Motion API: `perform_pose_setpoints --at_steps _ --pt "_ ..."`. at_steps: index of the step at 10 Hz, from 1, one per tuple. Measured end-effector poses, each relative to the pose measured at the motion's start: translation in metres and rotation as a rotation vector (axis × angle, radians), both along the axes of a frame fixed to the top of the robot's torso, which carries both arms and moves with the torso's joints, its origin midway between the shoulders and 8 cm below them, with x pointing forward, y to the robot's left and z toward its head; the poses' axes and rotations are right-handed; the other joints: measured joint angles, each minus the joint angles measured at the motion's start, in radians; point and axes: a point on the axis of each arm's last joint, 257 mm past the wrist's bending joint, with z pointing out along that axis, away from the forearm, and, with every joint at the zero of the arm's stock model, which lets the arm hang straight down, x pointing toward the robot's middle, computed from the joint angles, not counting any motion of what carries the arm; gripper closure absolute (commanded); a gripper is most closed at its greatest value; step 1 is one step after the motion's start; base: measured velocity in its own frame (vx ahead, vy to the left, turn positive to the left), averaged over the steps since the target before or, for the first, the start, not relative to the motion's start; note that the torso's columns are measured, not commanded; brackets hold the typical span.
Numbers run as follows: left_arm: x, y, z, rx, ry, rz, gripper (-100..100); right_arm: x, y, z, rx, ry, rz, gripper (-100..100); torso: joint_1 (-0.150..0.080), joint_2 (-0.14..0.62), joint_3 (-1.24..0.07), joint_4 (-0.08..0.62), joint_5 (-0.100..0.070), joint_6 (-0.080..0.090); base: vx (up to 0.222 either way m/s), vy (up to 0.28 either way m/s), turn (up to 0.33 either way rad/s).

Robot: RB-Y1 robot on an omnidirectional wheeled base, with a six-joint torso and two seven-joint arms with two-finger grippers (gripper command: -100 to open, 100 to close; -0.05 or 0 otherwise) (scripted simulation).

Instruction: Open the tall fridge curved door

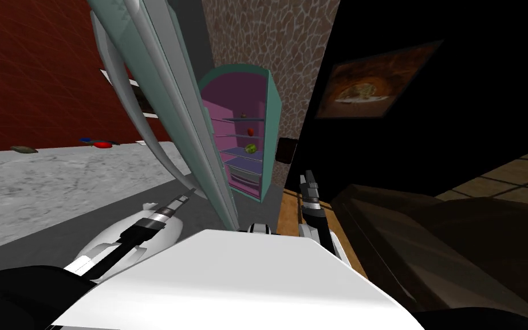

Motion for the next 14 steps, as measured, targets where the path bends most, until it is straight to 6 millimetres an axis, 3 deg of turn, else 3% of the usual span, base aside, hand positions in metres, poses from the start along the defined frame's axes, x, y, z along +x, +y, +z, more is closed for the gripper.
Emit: perform_pose_setpoints --at_steps 2,10,12,14 --pt "0.001 0.009 -0.005 -0.005 0.006 0.0 100 0.0 0.0 0.0 0.0 0.0 0.0 0 0.009 -0.003 -0.001 0.001 0.0 0.005 -0.264 0.276 -0.282" --pt "0.014 0.044 0.001 -0.003 -0.005 0.021 100 0.0 0.0 0.0 0.0 0.0 0.0 0 0.003 0.007 0.005 0.002 0.001 0.001 -0.291 0.234 -0.277" --pt "0.017 0.049 0.006 0.001 -0.011 0.026 100 0.0 0.0 0.0 0.0 0.001 0.0 0 -0.012 0.004 0.004 -0.002 0.0 -0.006 -0.1 0.125 -0.006" --pt "0.015 0.039 0.003 0.001 -0.005 -0.004 100 0.0 0.0 0.0 0.0 0.001 0.0 0 -0.002 0.009 0.007 0.0 0.002 -0.004 -0.069 0.199 -0.021"
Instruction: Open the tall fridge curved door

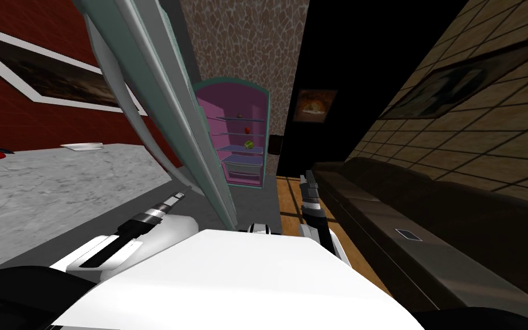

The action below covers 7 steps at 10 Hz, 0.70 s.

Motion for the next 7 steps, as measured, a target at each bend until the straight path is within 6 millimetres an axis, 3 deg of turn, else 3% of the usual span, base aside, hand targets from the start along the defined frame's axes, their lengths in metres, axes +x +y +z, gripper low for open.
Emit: perform_pose_setpoints --at_steps 7 --pt "-0.01 -0.039 -0.003 0.0 0.008 -0.123 100 0.0 0.0 0.0 0.0 0.0 0.0 0 0.001 -0.008 -0.006 0.0 -0.002 0.006 -0.075 0.24 -0.014"
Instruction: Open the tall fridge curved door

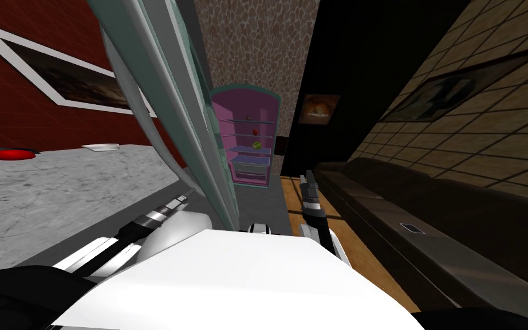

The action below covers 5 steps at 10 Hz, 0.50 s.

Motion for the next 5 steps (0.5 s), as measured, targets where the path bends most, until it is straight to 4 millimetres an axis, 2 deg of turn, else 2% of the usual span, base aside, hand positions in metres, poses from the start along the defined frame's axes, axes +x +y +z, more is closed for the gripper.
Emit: perform_pose_setpoints --at_steps 4,5 --pt "-0.004 -0.02 0.001 -0.001 -0.001 -0.066 100 0.0 0.0 0.0 0.0 0.0 0.0 0 -0.003 -0.001 -0.001 -0.001 0.0 0.001 -0.086 0.241 -0.016" --pt "-0.005 -0.022 0.004 0.001 -0.006 -0.078 -100 0.0 0.0 0.0 0.0 0.0 0.0 0 -0.008 0.003 0.002 -0.001 0.001 -0.001 -0.029 0.06 0.107"
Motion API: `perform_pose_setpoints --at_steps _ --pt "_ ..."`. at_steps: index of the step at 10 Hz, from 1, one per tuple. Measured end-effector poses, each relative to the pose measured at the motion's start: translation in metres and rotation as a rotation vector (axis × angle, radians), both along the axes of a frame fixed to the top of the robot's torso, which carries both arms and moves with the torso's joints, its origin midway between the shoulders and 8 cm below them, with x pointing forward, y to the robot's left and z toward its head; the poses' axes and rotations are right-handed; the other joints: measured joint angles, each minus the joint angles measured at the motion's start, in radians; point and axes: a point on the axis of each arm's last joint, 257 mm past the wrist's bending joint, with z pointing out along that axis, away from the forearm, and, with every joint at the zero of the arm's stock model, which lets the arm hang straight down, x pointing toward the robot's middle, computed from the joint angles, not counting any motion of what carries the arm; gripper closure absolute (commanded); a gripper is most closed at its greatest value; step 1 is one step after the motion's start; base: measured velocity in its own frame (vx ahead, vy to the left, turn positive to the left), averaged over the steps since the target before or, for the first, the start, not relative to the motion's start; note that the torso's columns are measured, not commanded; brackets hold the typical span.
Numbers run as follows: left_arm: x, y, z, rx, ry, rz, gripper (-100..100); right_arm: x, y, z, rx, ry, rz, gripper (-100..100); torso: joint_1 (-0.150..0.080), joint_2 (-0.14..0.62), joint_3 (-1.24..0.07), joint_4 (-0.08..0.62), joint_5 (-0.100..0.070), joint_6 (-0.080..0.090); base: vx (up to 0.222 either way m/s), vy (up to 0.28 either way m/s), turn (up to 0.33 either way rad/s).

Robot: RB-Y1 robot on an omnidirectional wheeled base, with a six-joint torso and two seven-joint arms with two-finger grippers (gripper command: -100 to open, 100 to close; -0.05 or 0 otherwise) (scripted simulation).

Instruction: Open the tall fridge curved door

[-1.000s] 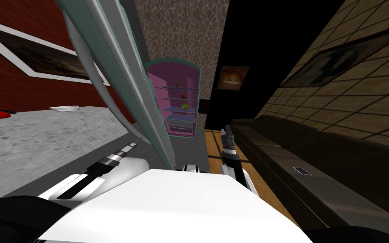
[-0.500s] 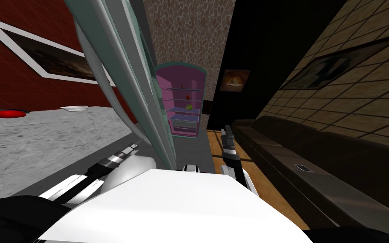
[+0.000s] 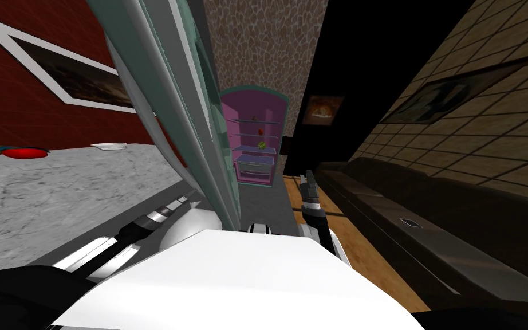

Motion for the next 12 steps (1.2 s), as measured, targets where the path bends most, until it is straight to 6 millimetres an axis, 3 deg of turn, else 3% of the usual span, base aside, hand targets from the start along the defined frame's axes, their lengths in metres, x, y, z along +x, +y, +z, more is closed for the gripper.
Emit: perform_pose_setpoints --at_steps 2,6,7,12 --pt "-0.002 0.004 0.017 0.0 -0.002 -0.011 -100 0.0 0.0 0.0 0.001 0.0 0.0 0 -0.006 0.005 0.004 0.0 -0.001 -0.007 0.049 -0.051 0.098" --pt "0.0 0.008 0.048 -0.006 0.0 -0.035 -100 0.0 0.0 0.0 0.0 0.0 0.0 0 0.006 0.015 0.01 0.002 0.003 -0.008 0.03 -0.041 0.041" --pt "0.0 0.008 0.048 -0.008 0.001 -0.033 0 0.0 0.0 0.0 0.0 0.0 0.0 0 0.006 0.015 0.01 0.003 0.003 -0.008 0.0 0.0 0.0" --pt "0.0 0.008 0.048 -0.008 0.001 -0.033 0 0.0 0.0 0.0 0.0 0.0 0.0 0 0.004 0.012 0.008 0.001 0.002 -0.008 0.0 0.0 0.0"
